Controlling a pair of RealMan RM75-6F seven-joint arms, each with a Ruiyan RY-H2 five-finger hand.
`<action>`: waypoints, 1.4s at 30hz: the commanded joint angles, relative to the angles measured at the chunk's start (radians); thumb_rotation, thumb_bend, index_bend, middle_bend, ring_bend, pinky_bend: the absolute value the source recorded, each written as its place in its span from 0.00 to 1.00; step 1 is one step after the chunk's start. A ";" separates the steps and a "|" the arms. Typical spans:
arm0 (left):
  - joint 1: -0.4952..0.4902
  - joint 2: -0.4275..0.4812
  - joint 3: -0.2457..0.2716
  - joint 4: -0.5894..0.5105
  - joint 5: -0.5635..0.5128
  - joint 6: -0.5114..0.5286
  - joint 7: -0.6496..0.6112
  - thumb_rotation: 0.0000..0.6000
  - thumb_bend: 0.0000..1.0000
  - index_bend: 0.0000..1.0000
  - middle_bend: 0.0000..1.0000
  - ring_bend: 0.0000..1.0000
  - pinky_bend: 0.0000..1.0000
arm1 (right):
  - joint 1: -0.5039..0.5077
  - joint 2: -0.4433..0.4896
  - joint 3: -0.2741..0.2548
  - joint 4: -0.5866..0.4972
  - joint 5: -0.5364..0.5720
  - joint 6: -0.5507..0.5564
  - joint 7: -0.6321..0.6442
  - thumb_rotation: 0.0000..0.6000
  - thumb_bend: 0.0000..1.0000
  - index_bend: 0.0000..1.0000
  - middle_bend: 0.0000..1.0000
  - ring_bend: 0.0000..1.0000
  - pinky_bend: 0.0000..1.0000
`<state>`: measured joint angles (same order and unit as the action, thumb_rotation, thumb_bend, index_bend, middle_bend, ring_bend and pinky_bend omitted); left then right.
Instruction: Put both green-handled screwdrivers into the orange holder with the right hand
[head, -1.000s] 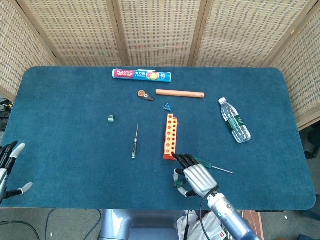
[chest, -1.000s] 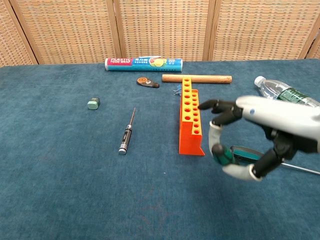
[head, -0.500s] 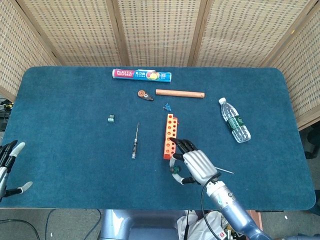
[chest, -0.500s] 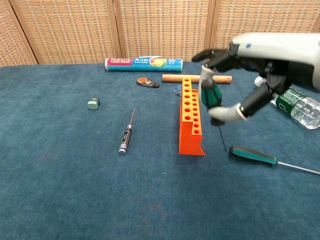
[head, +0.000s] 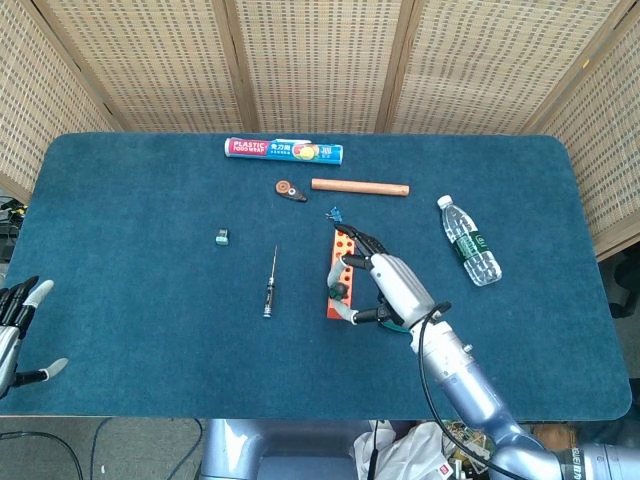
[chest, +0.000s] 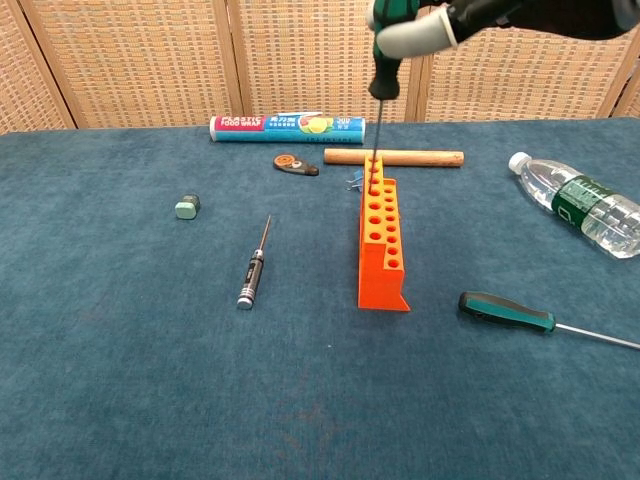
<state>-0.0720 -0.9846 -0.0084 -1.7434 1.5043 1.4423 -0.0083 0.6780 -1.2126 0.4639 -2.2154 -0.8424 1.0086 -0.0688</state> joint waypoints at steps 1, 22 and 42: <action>-0.003 0.000 -0.001 -0.001 -0.005 -0.006 0.002 1.00 0.00 0.00 0.00 0.00 0.00 | 0.017 -0.027 0.021 0.049 0.025 -0.027 0.097 1.00 0.45 0.61 0.03 0.00 0.00; -0.003 0.008 0.004 0.001 0.004 -0.003 -0.017 1.00 0.00 0.00 0.00 0.00 0.00 | -0.022 -0.111 -0.054 0.192 -0.105 -0.045 0.318 1.00 0.46 0.61 0.04 0.00 0.00; -0.005 0.001 0.007 -0.002 0.006 -0.002 -0.002 1.00 0.00 0.00 0.00 0.00 0.00 | -0.043 -0.075 -0.088 0.241 -0.153 -0.092 0.393 1.00 0.48 0.61 0.04 0.00 0.00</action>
<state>-0.0765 -0.9832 -0.0015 -1.7450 1.5099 1.4403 -0.0101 0.6353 -1.2872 0.3769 -1.9758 -0.9947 0.9174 0.3233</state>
